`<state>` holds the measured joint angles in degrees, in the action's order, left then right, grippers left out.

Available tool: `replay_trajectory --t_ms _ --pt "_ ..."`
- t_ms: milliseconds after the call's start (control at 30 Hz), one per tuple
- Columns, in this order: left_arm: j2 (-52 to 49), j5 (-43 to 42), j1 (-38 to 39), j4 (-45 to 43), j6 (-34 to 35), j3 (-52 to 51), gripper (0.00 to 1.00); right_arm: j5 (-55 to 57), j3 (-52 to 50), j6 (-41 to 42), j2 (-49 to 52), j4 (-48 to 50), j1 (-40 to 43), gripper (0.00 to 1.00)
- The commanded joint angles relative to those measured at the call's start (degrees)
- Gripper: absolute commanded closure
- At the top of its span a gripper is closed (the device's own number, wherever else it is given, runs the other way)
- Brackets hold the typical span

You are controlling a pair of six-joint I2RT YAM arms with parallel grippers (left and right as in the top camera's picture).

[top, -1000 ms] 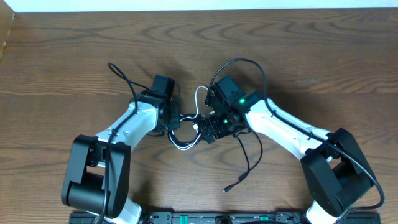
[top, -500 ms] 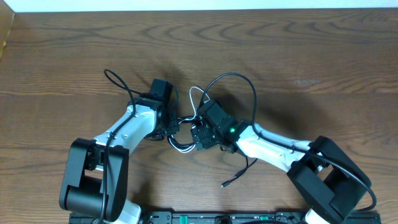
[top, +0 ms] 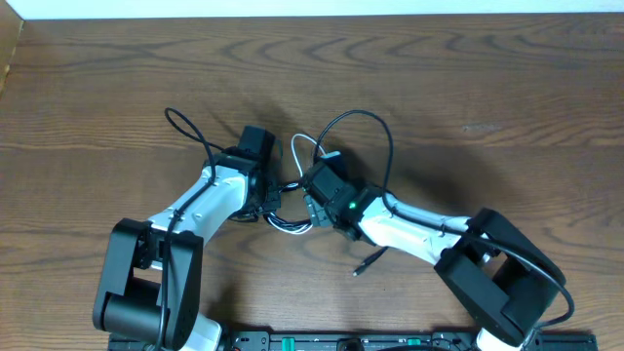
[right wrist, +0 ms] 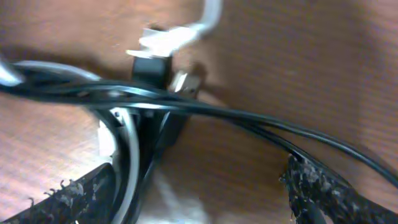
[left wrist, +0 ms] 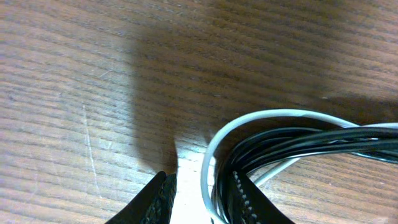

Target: Untangle cables

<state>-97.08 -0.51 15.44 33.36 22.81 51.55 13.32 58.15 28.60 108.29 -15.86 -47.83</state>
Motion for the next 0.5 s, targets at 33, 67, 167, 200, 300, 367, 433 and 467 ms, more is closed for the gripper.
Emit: replay_trajectory --t_ms 33,67,167,200,300,367,433,467 --pt "-1.8 9.4 -1.4 2.0 1.1 -2.6 0.69 2.2 -4.7 0.8 5.7 -5.6 4.8 0.18" --pt "-1.8 10.0 -1.6 2.2 1.4 -2.6 0.69 2.2 -4.7 1.4 5.7 -6.0 5.4 0.18" --pt "-1.8 10.7 -2.4 2.6 1.7 -2.6 0.68 2.2 -4.7 1.6 5.7 -6.8 6.6 0.18" --pt "-1.8 10.7 -2.7 2.7 1.7 -2.6 0.69 2.2 -4.7 1.6 5.7 -7.0 6.8 0.18" --pt "-1.8 10.7 -3.8 3.0 1.8 -2.6 0.69 2.2 -4.7 1.6 5.7 -7.2 7.0 0.18" --pt "-1.8 10.3 -4.5 3.0 1.7 -2.6 0.68 1.3 -4.7 1.6 5.7 -6.5 7.0 0.17" --pt "-1.8 9.1 -4.5 2.6 1.7 -2.6 0.69 -2.5 -4.7 1.0 5.7 -4.3 6.9 0.16" --pt "-1.8 7.4 -4.5 2.3 0.7 -2.6 0.68 -4.6 -4.7 0.2 5.7 -3.3 6.9 0.16"
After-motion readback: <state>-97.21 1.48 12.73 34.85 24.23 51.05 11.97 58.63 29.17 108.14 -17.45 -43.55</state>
